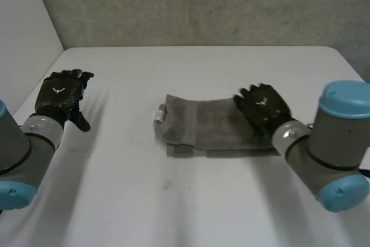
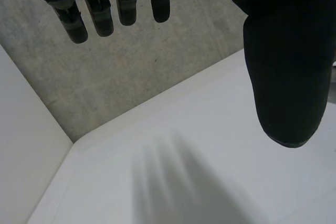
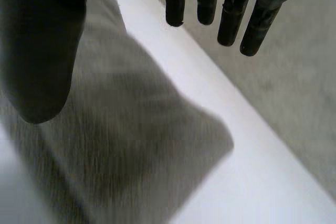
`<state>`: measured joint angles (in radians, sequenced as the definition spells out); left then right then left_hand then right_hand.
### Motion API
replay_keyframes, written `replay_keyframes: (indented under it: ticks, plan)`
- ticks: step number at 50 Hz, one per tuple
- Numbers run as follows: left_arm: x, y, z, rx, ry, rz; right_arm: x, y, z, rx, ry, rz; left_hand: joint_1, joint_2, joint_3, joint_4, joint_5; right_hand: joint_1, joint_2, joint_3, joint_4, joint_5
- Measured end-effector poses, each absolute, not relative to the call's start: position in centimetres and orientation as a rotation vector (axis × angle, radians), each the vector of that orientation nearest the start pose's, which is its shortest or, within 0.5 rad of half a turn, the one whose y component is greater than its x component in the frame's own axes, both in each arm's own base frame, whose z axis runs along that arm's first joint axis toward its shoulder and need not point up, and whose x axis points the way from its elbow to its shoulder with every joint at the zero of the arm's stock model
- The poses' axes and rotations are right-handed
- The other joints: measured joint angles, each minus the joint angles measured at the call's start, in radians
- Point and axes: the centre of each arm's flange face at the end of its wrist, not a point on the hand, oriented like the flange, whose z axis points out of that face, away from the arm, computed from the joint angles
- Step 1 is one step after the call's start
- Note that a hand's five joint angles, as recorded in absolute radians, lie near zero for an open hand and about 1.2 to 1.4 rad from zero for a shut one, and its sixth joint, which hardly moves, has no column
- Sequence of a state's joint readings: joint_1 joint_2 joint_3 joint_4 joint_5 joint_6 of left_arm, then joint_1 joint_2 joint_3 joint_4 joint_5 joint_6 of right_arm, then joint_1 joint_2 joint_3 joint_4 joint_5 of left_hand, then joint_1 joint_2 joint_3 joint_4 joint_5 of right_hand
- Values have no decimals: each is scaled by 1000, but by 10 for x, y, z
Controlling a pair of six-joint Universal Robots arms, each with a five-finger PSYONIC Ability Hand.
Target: Fold the towel.
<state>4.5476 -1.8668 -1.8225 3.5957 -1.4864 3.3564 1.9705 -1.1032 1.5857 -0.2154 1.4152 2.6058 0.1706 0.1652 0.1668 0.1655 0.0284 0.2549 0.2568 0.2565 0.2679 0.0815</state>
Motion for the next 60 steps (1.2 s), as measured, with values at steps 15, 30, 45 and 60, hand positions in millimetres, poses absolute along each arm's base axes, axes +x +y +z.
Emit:
replay_keyframes:
  ticks: [15,30,45,60]
  plan:
    - [-194,-307,180,539,2287,-2135,238,-313,124,-1400,2323,-1910,0,0,0,0,0,1022,1008,1078,1069,1062]
    - [-196,-309,199,532,2220,-2206,345,-271,182,-1748,1704,-2204,0,0,0,0,0,1033,1016,1078,1069,1062]
    - [-234,-302,244,590,2114,-2434,394,-206,144,-2116,1315,-1940,0,0,0,0,0,94,79,89,91,81]
    - [-311,-291,232,559,2548,-2427,299,-284,220,-842,1901,-1859,0,0,0,0,0,-23,-20,-20,-13,-22]
